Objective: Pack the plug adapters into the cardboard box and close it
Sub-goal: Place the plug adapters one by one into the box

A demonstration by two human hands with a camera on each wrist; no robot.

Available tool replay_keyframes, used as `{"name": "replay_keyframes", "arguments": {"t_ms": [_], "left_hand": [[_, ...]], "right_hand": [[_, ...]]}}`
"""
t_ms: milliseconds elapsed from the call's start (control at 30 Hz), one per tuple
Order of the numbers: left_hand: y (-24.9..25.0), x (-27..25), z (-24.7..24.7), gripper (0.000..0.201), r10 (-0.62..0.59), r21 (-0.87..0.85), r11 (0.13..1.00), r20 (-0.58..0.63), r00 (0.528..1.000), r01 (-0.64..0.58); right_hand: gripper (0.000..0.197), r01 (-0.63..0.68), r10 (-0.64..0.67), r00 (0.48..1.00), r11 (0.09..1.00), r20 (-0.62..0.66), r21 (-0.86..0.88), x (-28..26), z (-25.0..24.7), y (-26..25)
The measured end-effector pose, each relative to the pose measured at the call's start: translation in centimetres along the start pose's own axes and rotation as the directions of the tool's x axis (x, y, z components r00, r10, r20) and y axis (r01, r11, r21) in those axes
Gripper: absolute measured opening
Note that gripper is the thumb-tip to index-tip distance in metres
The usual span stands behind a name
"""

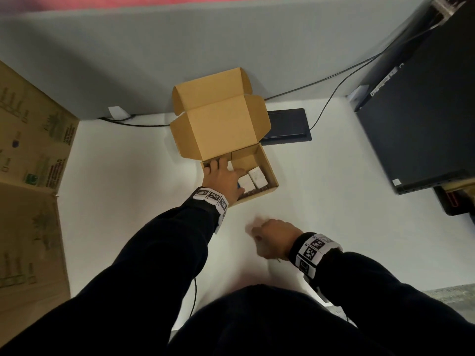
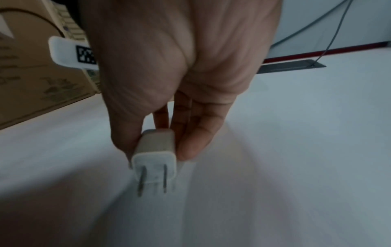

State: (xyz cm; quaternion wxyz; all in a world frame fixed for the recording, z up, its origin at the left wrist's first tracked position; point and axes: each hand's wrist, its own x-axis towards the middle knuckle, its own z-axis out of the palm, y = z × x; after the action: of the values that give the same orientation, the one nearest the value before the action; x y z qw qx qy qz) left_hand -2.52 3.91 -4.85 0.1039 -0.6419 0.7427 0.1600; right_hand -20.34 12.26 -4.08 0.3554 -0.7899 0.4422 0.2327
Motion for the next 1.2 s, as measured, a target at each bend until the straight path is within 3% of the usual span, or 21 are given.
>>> {"name": "replay_keyframes", "arguments": {"t_ms": [133,233,367,467,600,800,1033,1200], "left_hand": [[-0.4,0.3,0.0,0.055,0.004,-0.010,1.000,0.009,1.000,-0.004],[-0.7,0.4,0.0,0.052,0.019,-0.020,1.000,0.019,1.000,-0.019],[-1.1,0.5,-0.2,0.047,0.049,-0.033,0.998,0.015,0.999,-0.048],[-1.6,0.5,-0.2,0.049,0.076,-0.060,0.995,-0.017,0.997,-0.077],[-1.9,0.4,0.0,0.055,0.093,-0.097,0.990,-0.063,0.994,-0.099],[-2.5,0.7,0.4,0.057,0.076,-0.178,0.980,-0.094,0.993,-0.092],[-2.5,0.9,1.1,0.060,0.060,-0.184,0.980,-0.112,0.992,-0.080],[-2.3,0.8,0.9,0.059,0.066,-0.189,0.978,-0.119,0.991,-0.088]], "right_hand": [[0.026,0.108,-0.099,0.978,0.993,-0.184,0.039,0.2,-4.0,0.6],[0.024,0.236,-0.183,0.900,0.968,-0.395,0.090,0.5,-7.1,0.7],[0.022,0.201,-0.109,0.824,0.974,-0.557,0.108,2.7,-10.6,1.1],[0.024,0.129,-0.098,0.819,0.992,-0.565,0.015,5.3,-12.0,1.8],[0.018,0.058,-0.098,0.875,0.993,-0.473,-0.098,8.2,-12.2,1.8],[0.022,0.017,-0.156,0.900,0.945,-0.408,-0.326,11.0,-10.2,1.4],[0.023,0.108,-0.146,0.897,0.988,-0.418,-0.114,11.4,-9.7,2.7],[0.016,0.014,-0.061,0.888,0.994,-0.457,-0.105,10.8,-10.3,1.6]]}}
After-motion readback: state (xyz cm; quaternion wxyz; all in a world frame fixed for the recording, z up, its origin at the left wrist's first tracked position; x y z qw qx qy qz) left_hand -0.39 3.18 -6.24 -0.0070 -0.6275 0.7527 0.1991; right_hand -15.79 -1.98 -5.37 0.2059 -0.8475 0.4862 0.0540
